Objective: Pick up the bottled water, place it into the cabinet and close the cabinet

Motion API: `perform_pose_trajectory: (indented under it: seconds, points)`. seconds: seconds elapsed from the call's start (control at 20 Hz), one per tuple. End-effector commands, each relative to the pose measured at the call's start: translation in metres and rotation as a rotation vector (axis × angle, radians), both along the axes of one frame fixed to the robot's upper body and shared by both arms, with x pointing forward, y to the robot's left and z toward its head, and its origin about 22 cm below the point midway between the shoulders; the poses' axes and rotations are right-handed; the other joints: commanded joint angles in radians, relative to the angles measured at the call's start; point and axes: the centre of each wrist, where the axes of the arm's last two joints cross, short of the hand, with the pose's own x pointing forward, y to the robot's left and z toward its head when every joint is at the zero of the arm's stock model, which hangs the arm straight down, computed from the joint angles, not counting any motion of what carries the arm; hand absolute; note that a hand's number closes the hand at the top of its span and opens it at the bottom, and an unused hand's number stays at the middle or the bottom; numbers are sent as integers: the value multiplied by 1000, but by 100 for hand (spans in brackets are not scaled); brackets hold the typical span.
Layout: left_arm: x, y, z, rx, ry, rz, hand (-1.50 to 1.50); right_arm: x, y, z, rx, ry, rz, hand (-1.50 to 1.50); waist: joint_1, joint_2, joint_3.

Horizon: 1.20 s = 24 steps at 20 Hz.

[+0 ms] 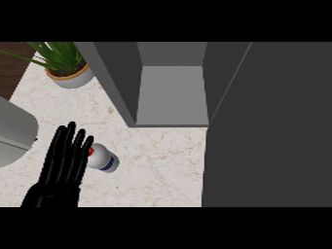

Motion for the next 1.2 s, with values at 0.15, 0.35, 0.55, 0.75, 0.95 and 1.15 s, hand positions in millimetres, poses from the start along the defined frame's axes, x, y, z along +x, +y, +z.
perform_pose_trajectory:
  seconds: [0.15, 0.35, 0.55, 0.75, 0.95, 1.15]
  points:
    - [-30, -1, 12, -3, 19, 12, -150, -30, 9, -9, 19, 3, 18, -150, 0, 0, 0]
    - [-29, 3, -1, -3, 16, 23, -150, -29, 11, -3, 30, 2, 15, -150, 0, 1, 0]
    - [-41, 15, -15, -1, 40, 33, -150, -43, 0, -7, 31, 10, 2, -150, 0, 0, -1]
    - [-43, 28, -13, -5, 3, 39, -150, -33, 3, -28, 14, -3, 18, -150, 2, 1, -1]
    - [-51, 33, -21, 14, 1, 43, -150, -33, 19, -40, 11, -1, 9, -150, 3, 0, -1]
    - [-39, 22, -44, 4, 16, 98, -150, -38, -8, -24, 8, -4, 26, -150, 0, 1, 0]
